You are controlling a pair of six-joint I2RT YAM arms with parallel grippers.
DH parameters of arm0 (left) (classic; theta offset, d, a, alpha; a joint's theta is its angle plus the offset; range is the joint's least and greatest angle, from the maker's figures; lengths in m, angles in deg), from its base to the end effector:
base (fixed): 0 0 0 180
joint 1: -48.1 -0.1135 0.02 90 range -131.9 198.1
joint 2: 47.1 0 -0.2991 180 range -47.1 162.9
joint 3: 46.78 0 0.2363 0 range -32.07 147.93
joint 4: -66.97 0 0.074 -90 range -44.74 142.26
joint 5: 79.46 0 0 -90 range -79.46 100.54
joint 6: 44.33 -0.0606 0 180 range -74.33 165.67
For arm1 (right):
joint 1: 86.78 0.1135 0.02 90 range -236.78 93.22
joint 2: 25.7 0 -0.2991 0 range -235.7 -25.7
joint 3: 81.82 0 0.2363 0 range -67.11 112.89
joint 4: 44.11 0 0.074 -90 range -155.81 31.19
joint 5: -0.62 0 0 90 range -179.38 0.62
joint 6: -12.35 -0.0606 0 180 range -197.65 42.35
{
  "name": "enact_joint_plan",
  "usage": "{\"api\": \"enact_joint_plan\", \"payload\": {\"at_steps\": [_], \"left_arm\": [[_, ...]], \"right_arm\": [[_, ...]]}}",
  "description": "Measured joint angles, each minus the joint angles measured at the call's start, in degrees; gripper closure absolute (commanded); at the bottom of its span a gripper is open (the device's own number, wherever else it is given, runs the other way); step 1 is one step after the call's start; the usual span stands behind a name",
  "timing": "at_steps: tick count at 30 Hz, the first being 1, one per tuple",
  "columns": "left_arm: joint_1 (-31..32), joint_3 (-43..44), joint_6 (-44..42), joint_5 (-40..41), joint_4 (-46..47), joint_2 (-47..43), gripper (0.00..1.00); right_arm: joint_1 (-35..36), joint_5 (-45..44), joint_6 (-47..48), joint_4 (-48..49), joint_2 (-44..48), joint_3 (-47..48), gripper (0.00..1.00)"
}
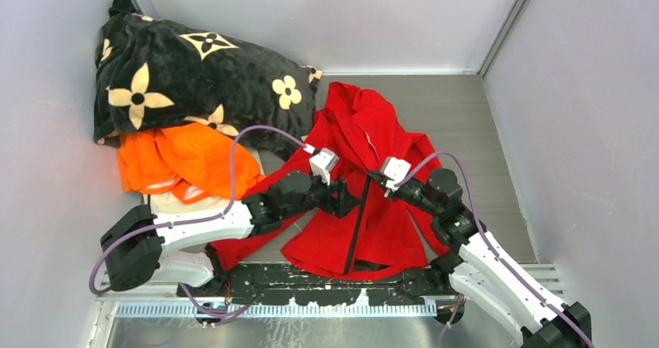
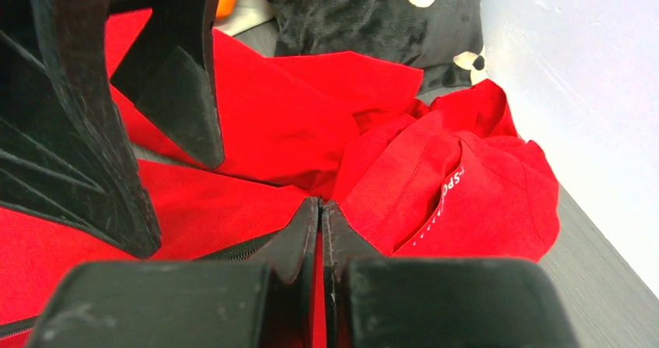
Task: Zip up the jacket
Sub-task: Zip the zipper on the jacket.
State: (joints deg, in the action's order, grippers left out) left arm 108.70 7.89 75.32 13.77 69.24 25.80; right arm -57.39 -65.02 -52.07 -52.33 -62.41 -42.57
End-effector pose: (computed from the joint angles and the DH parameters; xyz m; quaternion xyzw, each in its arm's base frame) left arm 0.1433 -0.2473 0.2885 0.1966 0.7737 -0.4106 0.4406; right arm 0.1139 0.0929 0.2900 -0.4600 0.5774 0.1781 0.6505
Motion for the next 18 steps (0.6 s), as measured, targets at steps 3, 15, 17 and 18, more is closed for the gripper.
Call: {"api": "enact_joint_plan", "payload": {"at_steps": [3, 15, 17, 18], "left_arm": [[-0.26, 0.0, 0.0, 0.2, -0.17, 1.29, 0.27], [-1.11, 0.33, 0.0, 0.35, -0.04, 2.62, 0.28], [-1.14, 0.37, 0.02, 0.37, -0.04, 3.08, 0.29], [-1.14, 0.44, 0.02, 0.37, 0.0, 3.34, 0.31]], "right_arm": [[0.07, 0.72, -0.5, 0.83, -1.62, 0.35, 0.99], [1.03, 1.09, -0.92, 2.86, -2.67, 1.2, 0.99], [1.03, 1.07, -1.14, 2.93, -2.67, 1.2, 0.99], [1.03, 1.07, -1.25, 2.93, -2.69, 1.2, 0.99]]}}
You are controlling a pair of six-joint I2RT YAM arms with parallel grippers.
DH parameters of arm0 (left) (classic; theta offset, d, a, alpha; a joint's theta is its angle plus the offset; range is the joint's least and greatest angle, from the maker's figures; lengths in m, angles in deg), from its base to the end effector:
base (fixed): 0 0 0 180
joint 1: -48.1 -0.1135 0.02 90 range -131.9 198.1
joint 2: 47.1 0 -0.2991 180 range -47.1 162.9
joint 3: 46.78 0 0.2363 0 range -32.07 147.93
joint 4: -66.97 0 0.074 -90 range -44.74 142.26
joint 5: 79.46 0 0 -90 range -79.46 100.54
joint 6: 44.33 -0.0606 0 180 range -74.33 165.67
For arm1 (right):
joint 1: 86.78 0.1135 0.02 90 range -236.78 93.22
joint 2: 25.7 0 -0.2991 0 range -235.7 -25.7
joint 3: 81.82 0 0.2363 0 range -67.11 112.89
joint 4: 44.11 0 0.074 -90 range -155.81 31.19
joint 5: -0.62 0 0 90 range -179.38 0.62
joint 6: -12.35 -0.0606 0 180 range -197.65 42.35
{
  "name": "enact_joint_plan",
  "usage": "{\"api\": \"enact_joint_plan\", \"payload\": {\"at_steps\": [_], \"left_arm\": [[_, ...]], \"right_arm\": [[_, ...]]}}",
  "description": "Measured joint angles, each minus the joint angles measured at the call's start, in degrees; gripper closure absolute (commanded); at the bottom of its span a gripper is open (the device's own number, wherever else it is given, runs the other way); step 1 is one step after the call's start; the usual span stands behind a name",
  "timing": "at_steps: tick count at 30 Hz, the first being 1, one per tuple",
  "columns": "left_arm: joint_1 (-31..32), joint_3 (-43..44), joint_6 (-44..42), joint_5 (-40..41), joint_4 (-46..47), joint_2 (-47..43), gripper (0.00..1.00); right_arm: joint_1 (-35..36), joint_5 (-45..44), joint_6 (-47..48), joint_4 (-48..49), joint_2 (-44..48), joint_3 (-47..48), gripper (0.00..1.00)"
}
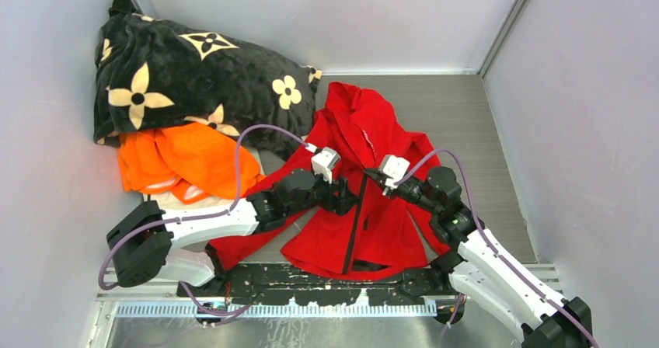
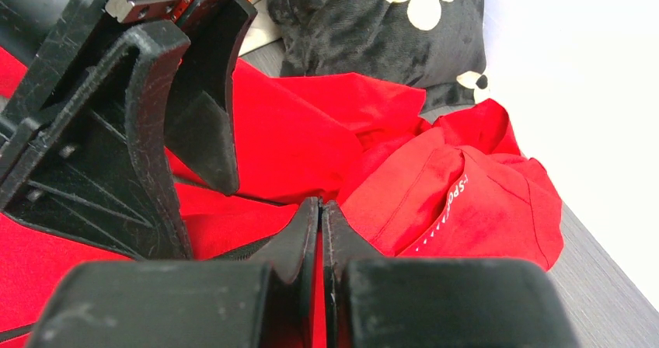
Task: Zip up the jacket
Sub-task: Zip the zipper on the jacket.
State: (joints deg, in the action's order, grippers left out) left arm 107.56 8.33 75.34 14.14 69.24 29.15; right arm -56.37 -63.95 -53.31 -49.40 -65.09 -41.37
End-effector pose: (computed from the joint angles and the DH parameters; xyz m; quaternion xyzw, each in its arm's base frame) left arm 0.1540 -0.2535 0.2753 0.1913 0.7904 -0.3897 0.4321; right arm 0.1192 0.1001 0.2982 -0.4617 0.5658 0.1962 0.6544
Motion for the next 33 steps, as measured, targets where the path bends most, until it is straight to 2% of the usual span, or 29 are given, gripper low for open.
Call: {"api": "enact_joint_plan", "payload": {"at_steps": [4, 8, 20, 25, 27, 32, 33], "left_arm": [[-0.09, 0.46, 0.2, 0.04, 0.17, 1.2, 0.36], [-0.28, 0.72, 0.68, -0.02, 0.83, 2.05, 0.47], [-1.09, 1.7, 3.89, -4.11, 6.86, 5.92, 0.47], [-1.09, 1.7, 5.38, -5.01, 8.2, 6.47, 0.51], [-1.11, 1.7, 6.08, -5.09, 9.18, 6.82, 0.57], [-1.22, 1.7, 7.76, -5.6, 11.47, 7.61, 0.99], [-1.42, 1.7, 7.82, -5.99, 12.07, 7.8, 1.0]], "right_arm": [[0.0, 0.0, -0.39, 0.0, 0.0, 0.0, 0.99], [0.02, 0.0, -0.72, 0.02, -0.26, 0.07, 0.99], [0.46, 0.02, -1.18, 0.48, -2.67, 1.09, 0.99], [0.7, 0.28, -1.18, 0.87, -4.2, 1.73, 0.99], [0.76, 0.39, -1.16, 0.96, -4.79, 2.12, 0.99], [0.98, 0.5, -0.72, 1.29, -5.81, 2.78, 0.99], [0.98, 0.5, -0.52, 1.31, -5.95, 2.84, 0.99]]}}
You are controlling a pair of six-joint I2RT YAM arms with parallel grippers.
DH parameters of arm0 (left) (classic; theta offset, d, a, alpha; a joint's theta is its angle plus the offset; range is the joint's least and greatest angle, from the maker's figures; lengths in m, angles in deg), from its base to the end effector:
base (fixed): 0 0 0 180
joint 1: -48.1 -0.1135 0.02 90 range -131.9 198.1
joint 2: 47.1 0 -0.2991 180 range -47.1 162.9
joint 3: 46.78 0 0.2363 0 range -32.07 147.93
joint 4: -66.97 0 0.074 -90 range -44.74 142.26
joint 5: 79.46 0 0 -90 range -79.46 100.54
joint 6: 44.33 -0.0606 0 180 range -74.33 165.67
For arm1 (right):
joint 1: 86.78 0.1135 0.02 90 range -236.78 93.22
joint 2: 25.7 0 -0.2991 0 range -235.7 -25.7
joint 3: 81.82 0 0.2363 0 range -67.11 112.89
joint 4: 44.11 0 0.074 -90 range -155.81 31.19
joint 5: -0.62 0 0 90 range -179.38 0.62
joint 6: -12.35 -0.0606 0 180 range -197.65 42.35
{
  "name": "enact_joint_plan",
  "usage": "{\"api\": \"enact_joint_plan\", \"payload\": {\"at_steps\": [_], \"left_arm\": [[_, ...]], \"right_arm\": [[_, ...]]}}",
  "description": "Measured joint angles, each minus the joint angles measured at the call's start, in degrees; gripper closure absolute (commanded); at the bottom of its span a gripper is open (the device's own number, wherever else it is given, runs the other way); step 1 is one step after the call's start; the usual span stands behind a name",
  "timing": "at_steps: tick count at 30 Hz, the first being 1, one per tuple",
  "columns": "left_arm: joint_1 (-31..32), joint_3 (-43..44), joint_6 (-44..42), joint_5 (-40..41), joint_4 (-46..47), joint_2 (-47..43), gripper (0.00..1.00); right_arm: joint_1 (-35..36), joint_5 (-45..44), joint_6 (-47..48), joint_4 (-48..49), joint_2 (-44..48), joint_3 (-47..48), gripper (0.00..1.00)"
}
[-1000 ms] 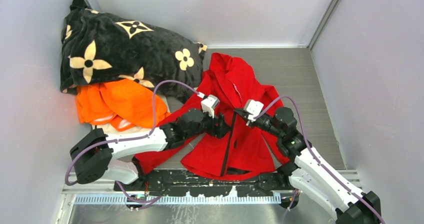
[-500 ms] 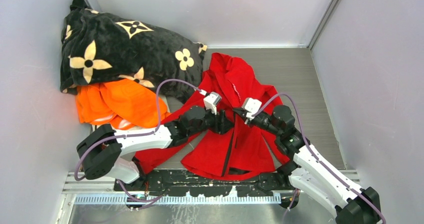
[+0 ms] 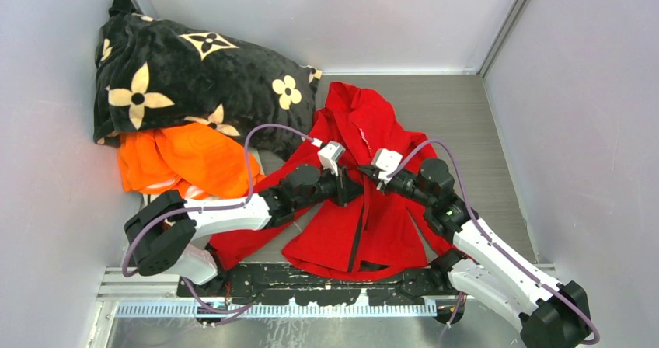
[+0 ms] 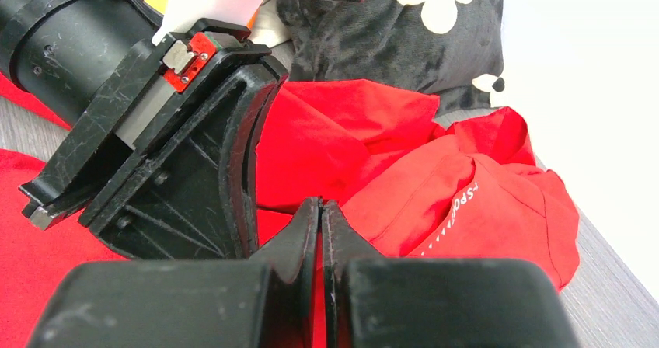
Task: Zip up the jacket
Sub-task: Zip the zipper on the jacket.
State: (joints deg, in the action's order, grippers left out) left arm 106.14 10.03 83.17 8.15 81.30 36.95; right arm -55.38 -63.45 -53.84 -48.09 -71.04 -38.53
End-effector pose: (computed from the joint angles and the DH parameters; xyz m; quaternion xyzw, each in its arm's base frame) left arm 0.1727 -0.2815 0.2728 0.1522 0.7671 -0.4723 0.4066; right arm 0.1345 0.1131 0.3043 -0.4686 0.5724 0.2095 0.6394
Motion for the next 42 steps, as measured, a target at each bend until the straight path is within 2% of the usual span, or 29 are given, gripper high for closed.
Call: {"api": "enact_joint_plan", "payload": {"at_steps": [10, 11, 14, 16, 18, 22, 29, 31, 33, 35, 38, 39, 42], "left_arm": [[-0.61, -0.92, 0.63, -1.27, 1.6, -0.26, 0.99], [-0.68, -1.33, 0.63, -1.36, 1.6, -0.59, 0.9], [-0.7, -2.51, 0.37, -1.49, 1.46, -2.01, 0.53], [-0.7, -2.62, 0.31, -1.07, 0.72, -3.41, 0.39], [-0.7, -2.6, 0.04, -0.24, 0.26, -4.94, 0.32], [-0.7, -2.6, -0.37, 1.77, -0.44, -7.39, 0.24], [-0.66, -2.58, -0.13, 2.71, -0.35, -8.46, 0.23], [-0.44, -1.92, -0.07, 3.02, -0.74, -7.78, 0.24], [-0.04, -0.24, -0.09, 3.65, -1.64, -6.23, 0.36], [0.5, 1.81, -0.11, 4.5, -3.17, -4.35, 0.56], [0.87, 3.78, -0.04, 5.9, -5.09, -2.03, 0.95], [0.9, 3.91, 0.24, 6.14, -5.44, -1.64, 0.99], [0.94, 3.91, 0.07, 6.45, -6.21, -1.27, 1.0]], "right_arm": [[0.11, -1.25, 5.99, 0.0, -1.14, 1.05, 0.99], [0.11, -1.38, 6.58, 0.0, -1.2, 1.29, 0.99], [0.15, -1.25, 7.39, -0.04, -1.18, 1.97, 0.99], [0.15, -1.03, 7.34, 0.0, -1.16, 2.25, 0.99], [0.13, -0.74, 7.26, 0.02, -1.16, 2.32, 0.99], [0.15, -0.44, 6.8, 0.0, -1.16, 2.32, 0.99], [0.15, -0.13, 6.03, 0.0, -1.16, 2.32, 0.99], [0.17, -0.07, 5.97, 0.0, -1.16, 2.32, 0.99], [0.26, -0.07, 5.95, 0.0, -1.16, 2.32, 0.99], [0.33, -0.04, 5.95, 0.0, -1.16, 2.32, 0.99], [0.35, -0.11, 5.95, -0.02, -1.16, 2.32, 0.99], [0.37, -0.35, 5.95, -0.09, -1.16, 2.32, 0.99], [0.37, -1.33, 6.01, -0.59, -1.36, 2.32, 0.99]]}}
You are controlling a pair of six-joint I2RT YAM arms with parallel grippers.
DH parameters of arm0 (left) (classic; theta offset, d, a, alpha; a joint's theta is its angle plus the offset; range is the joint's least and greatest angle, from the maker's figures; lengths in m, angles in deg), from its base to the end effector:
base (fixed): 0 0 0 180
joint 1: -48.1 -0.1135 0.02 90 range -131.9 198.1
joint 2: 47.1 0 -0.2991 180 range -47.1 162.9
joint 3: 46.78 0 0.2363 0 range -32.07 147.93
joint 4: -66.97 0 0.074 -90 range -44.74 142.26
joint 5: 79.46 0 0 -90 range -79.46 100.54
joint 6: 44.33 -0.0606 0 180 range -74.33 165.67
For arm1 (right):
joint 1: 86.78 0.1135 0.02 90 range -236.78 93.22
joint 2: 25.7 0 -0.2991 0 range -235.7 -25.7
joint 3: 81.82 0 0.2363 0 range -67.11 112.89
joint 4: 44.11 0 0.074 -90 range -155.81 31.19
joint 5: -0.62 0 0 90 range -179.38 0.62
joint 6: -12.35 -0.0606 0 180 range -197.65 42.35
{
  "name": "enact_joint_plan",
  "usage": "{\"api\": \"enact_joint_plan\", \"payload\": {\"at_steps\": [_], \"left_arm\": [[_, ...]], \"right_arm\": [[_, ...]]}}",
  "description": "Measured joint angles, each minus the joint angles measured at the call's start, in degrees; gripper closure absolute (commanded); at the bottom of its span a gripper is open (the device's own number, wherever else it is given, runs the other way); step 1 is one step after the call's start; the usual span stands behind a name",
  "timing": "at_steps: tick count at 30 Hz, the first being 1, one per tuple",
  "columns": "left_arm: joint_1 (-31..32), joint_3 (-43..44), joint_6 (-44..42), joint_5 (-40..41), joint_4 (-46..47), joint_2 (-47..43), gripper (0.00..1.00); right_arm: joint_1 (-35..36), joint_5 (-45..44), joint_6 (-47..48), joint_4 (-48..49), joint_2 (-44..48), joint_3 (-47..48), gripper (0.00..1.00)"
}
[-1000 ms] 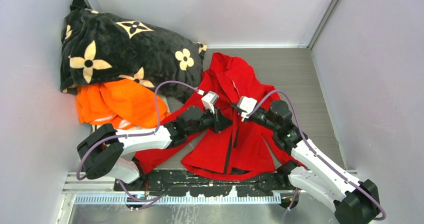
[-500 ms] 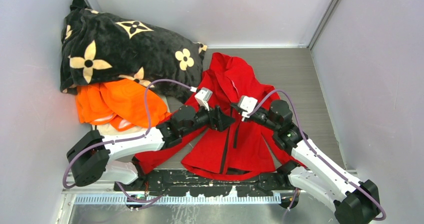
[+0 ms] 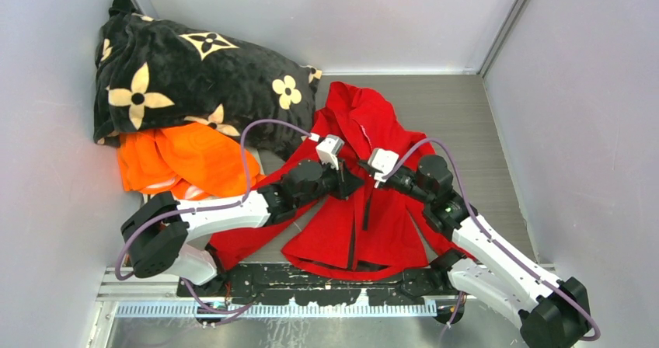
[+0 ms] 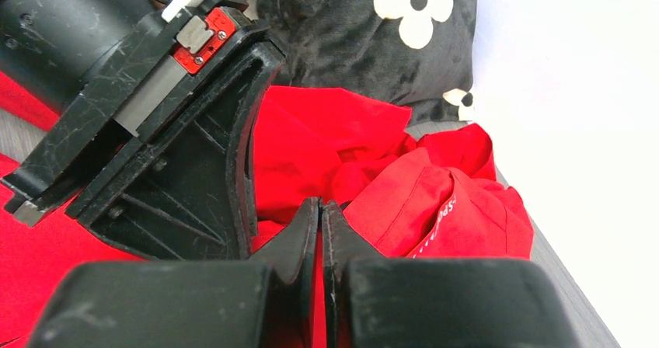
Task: Zip up the jacket
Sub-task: Zip the zipper on the jacket.
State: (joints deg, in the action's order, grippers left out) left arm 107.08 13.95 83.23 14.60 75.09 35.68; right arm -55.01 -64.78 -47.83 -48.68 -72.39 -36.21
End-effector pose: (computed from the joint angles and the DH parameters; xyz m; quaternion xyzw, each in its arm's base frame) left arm 0.1747 -0.2822 0.2892 0.1248 0.7775 -0.4410 0.4307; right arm 0.1394 0.1160 0.3140 -0.4936 0.5488 0.1690 0.6532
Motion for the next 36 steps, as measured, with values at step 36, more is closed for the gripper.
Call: {"api": "enact_joint_plan", "payload": {"at_steps": [36], "left_arm": [[-2.54, 4.48, -22.93, -1.14, -29.16, -15.98, 1.0]], "right_arm": [[-19.47, 5.2, 14.23, -13.57, -26.97, 45.18, 0.99]]}}
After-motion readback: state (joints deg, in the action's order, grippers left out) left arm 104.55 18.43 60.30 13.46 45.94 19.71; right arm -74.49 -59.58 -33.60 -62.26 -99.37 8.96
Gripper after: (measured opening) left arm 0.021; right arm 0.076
